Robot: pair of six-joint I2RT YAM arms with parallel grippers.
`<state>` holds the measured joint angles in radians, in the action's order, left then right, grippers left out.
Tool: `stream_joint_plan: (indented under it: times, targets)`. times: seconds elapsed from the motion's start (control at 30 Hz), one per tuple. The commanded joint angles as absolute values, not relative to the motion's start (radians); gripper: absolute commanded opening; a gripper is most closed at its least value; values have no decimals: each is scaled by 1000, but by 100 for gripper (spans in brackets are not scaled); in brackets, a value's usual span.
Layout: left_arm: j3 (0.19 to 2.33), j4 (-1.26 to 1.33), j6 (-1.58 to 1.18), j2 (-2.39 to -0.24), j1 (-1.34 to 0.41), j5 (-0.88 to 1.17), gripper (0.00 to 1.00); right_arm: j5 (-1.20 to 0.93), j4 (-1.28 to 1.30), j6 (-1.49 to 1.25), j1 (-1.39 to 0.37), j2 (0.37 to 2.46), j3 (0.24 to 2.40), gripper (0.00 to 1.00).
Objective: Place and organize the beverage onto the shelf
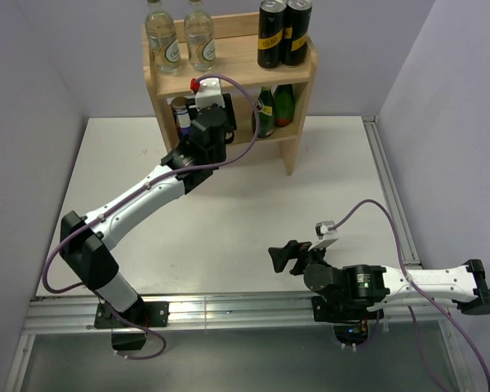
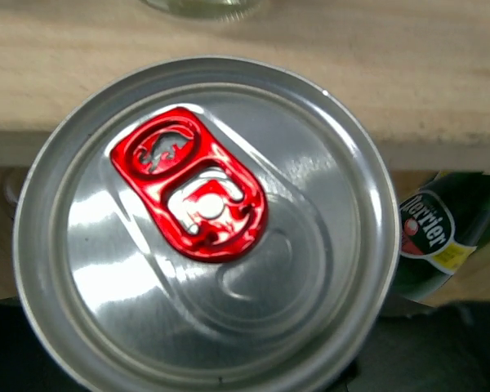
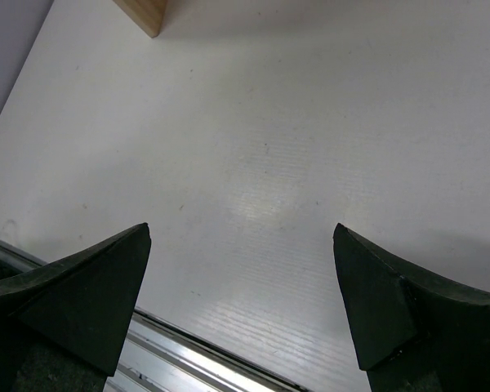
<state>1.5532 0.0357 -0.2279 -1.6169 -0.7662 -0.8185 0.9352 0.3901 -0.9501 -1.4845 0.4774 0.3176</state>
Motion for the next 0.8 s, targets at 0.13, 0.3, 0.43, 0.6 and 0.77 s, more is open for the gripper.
stream_joint_plan:
  times: [0.13, 0.3, 0.43, 0.6, 0.77]
  targets:
    - [1609, 20, -202, -1677, -707, -745, 0, 979, 383, -963, -1496, 466, 311, 100]
    - [1530, 89, -203, -1649, -707, -755, 0, 979, 383, -966, -1497, 483, 318, 100]
    - [1514, 101, -195, -1664, -706, -773, 0, 980, 383, -968, -1499, 480, 316, 100]
    - [1479, 121, -213, -1684, -695, -769, 0, 980, 385, -968, -1497, 474, 314, 100]
    - [1493, 120, -222, -1713, -678, -762, 0, 982, 385, -968, -1497, 482, 316, 100]
